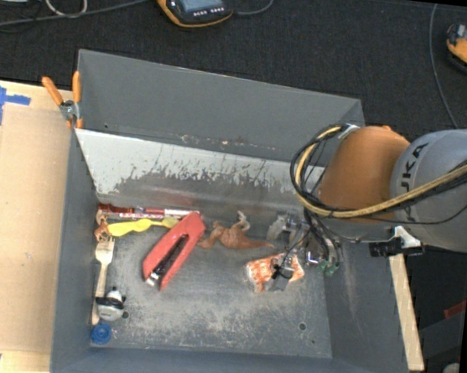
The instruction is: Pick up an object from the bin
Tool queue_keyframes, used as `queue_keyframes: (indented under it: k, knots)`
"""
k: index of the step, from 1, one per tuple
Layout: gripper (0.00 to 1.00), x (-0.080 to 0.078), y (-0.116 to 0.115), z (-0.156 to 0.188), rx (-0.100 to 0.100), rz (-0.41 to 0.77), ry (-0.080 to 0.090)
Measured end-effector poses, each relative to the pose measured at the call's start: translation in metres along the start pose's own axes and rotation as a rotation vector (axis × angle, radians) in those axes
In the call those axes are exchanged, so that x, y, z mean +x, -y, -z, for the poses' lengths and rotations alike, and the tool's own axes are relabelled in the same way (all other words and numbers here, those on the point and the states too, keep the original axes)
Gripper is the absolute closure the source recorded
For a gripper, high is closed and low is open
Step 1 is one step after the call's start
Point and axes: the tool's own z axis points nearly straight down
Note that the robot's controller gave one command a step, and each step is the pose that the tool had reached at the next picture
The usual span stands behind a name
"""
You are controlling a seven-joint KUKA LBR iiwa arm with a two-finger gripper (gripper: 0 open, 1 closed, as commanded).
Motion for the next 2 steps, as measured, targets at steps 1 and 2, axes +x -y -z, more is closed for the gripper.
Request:
queue_keyframes:
  k: [1, 2]
  knots:
    - [1.00, 0.0518, 0.0315, -0.0366, -0.004, 0.078, 0.002]
    - [1.00, 0.0519, 0.0316, -0.0363, -0.004, 0.078, 0.002]
